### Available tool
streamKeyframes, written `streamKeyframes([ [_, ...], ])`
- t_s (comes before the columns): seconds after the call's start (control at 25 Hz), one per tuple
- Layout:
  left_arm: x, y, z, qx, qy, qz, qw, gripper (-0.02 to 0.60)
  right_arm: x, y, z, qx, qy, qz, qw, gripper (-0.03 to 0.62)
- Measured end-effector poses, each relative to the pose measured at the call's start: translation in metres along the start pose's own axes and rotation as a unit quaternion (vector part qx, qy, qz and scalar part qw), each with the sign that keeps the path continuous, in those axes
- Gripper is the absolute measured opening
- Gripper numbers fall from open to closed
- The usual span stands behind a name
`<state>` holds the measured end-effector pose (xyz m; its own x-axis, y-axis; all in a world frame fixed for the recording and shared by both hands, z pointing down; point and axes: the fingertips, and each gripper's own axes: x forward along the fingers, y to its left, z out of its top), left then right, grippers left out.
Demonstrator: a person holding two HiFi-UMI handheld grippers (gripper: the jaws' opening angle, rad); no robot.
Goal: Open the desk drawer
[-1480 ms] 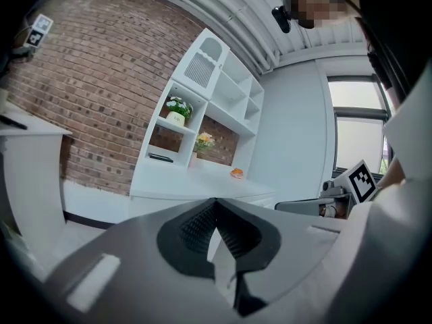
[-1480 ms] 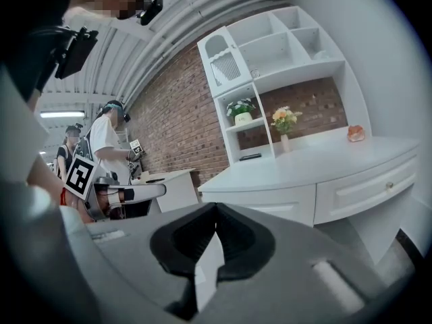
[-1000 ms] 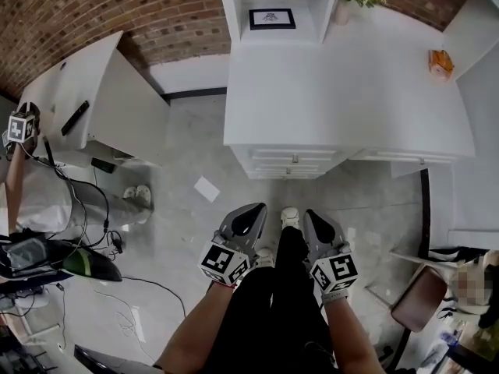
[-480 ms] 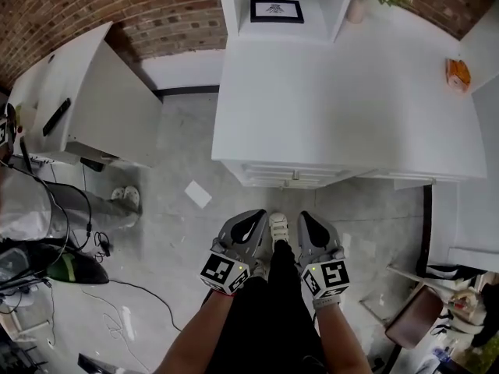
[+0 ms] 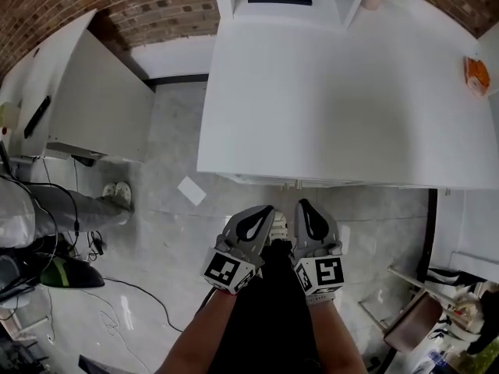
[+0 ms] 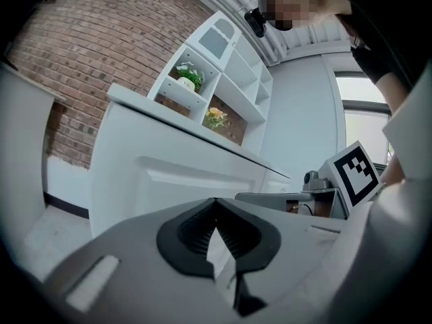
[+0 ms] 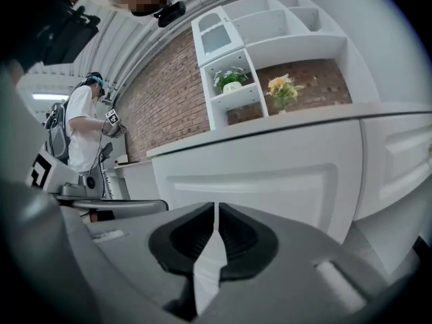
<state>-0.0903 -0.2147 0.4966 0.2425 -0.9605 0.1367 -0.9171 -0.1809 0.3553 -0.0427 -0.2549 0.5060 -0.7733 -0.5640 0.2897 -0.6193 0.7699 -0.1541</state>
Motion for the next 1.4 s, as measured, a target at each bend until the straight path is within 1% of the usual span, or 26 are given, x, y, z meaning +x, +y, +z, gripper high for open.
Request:
streamKeyframes([
  [0.12,0.012,0.006,-0.005,0.001,-0.002,-0.002,1.0,-0.002,0.012,-0.005,-0.004,-0.009,-0.001,-0.009,1.0,0.04],
  [0.2,0.019,0.009,-0.009,-0.001,-0.002,-0.002,1.0,-0.002,0.018,-0.01,-0.006,-0.011,0.001,-0.024,1.0,0.054],
  [0.32,0.027,0.013,-0.013,-0.004,-0.005,-0.005,1.0,-0.002,0.024,-0.017,-0.013,0.006,0.0,-0.042,0.999,0.067],
  [0.48,0.034,0.014,-0.02,-0.004,-0.005,-0.01,0.9999,-0.002,0.032,-0.016,-0.02,0.02,-0.002,-0.039,0.999,0.08],
  [0.72,0.044,0.013,-0.028,-0.001,-0.007,-0.019,0.9998,-0.002,0.039,-0.018,-0.021,0.03,-0.011,-0.043,0.999,0.08],
  [0.92,0.049,0.014,-0.032,-0.003,-0.01,-0.028,0.9996,-0.002,0.045,-0.02,-0.019,0.037,-0.015,-0.06,0.997,0.08],
  [1.12,0.051,0.019,-0.031,-0.003,-0.018,-0.026,0.9995,-0.003,0.048,-0.02,-0.021,0.059,-0.026,-0.073,0.995,0.085],
  [1.32,0.057,0.023,-0.035,0.015,-0.004,-0.029,0.9995,-0.006,0.048,-0.02,-0.018,0.058,-0.035,-0.074,0.995,0.081],
  [1.4,0.059,0.023,-0.032,0.021,-0.007,-0.032,0.9993,-0.011,0.047,-0.02,-0.018,0.052,-0.036,-0.073,0.995,0.079],
])
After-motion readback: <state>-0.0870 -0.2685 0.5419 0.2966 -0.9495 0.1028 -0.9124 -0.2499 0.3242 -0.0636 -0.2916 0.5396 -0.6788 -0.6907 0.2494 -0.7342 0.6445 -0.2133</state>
